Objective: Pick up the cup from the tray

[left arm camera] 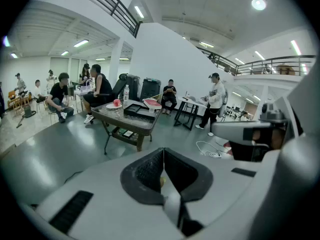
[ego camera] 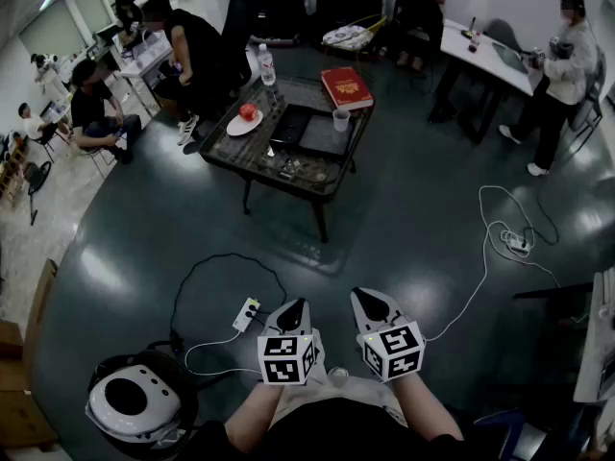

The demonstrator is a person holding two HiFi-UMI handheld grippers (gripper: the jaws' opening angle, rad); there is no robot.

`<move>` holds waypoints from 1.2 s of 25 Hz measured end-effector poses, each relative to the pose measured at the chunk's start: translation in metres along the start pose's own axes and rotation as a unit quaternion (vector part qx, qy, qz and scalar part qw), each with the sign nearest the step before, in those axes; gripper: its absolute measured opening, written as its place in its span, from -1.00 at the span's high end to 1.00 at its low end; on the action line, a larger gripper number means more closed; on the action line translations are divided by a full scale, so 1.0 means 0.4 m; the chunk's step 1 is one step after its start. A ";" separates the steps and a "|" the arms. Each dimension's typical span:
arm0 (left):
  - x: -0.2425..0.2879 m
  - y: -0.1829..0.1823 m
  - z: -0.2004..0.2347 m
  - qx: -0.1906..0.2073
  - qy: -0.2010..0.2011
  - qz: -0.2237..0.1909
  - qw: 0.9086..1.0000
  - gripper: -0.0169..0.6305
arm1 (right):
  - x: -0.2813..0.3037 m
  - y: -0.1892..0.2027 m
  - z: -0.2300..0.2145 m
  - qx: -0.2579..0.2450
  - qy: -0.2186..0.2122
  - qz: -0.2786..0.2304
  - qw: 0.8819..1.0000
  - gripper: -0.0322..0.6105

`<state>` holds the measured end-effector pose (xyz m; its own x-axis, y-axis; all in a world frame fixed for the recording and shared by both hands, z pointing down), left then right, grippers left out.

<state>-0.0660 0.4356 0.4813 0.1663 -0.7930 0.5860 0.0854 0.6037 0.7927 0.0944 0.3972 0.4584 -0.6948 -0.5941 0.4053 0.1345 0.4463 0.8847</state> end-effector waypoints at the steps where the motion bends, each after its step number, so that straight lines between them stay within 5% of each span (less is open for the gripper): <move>1: -0.016 0.003 -0.023 0.003 0.006 0.000 1.000 0.91 | -0.032 0.015 0.009 0.001 0.001 0.001 1.000 0.87; 10: -0.139 0.030 -0.145 0.031 0.030 -0.011 0.999 0.91 | -0.219 0.112 0.072 0.019 -0.003 -0.004 1.000 0.87; 30: -0.223 0.058 -0.168 0.015 0.052 -0.025 0.998 0.91 | -0.270 0.104 0.128 0.023 -0.027 -0.036 0.999 0.87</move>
<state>-0.0128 0.5261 0.4361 0.2647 -0.8078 0.5266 0.0665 0.5601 0.8258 0.1389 0.5140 0.4398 -0.7385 -0.5897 0.3268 0.0508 0.4347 0.8991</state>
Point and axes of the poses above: the fingertips, and each gripper's own axes: x forward along the fingers, z to its left, y out of its underside, the point moved 7 cm from there along -x, backward along the fingers, and after that the axes turned 3 degrees about -y, right-handed, at the moved point
